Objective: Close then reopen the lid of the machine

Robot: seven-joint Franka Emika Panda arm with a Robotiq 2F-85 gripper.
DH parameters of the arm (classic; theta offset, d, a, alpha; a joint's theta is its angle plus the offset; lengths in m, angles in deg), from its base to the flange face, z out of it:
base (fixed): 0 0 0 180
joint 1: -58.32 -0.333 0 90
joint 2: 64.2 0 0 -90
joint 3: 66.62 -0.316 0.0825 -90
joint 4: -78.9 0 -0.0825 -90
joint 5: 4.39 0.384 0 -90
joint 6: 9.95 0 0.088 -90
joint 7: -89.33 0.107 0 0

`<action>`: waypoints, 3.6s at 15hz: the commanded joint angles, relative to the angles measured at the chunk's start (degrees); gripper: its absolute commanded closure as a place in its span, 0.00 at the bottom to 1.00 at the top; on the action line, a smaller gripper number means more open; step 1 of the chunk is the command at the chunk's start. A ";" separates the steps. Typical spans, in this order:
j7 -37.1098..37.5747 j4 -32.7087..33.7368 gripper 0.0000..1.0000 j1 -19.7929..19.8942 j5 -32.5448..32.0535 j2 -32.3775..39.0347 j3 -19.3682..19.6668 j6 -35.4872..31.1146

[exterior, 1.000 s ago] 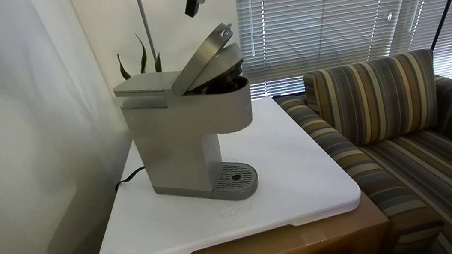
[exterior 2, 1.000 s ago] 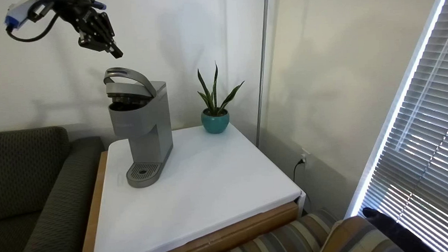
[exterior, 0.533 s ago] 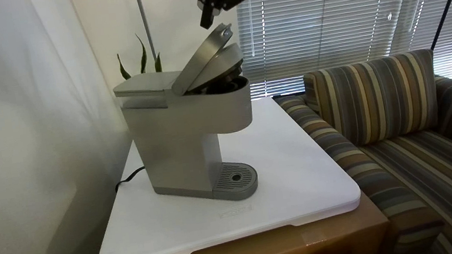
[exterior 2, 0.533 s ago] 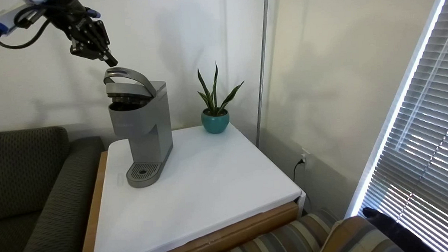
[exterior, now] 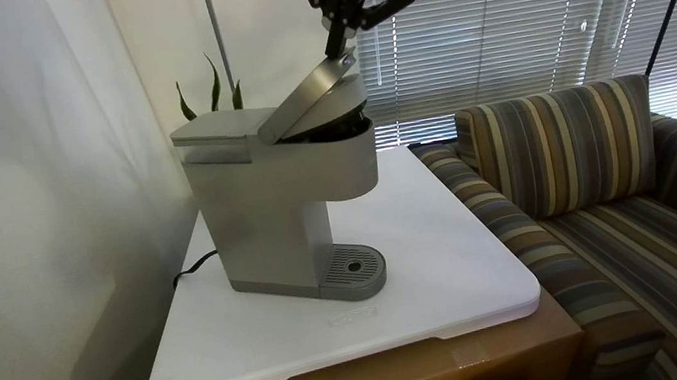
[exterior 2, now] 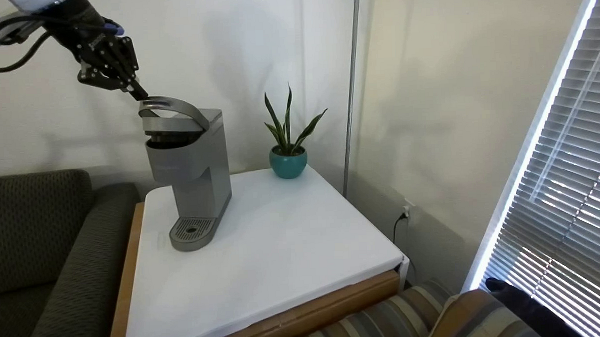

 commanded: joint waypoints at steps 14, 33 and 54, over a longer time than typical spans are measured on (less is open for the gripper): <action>-12.66 -4.54 1.00 -11.09 14.79 -0.20 13.67 -0.31; -16.85 -2.14 1.00 -12.88 16.47 7.71 15.77 0.87; -17.47 2.02 1.00 -12.96 14.15 -4.79 15.77 19.44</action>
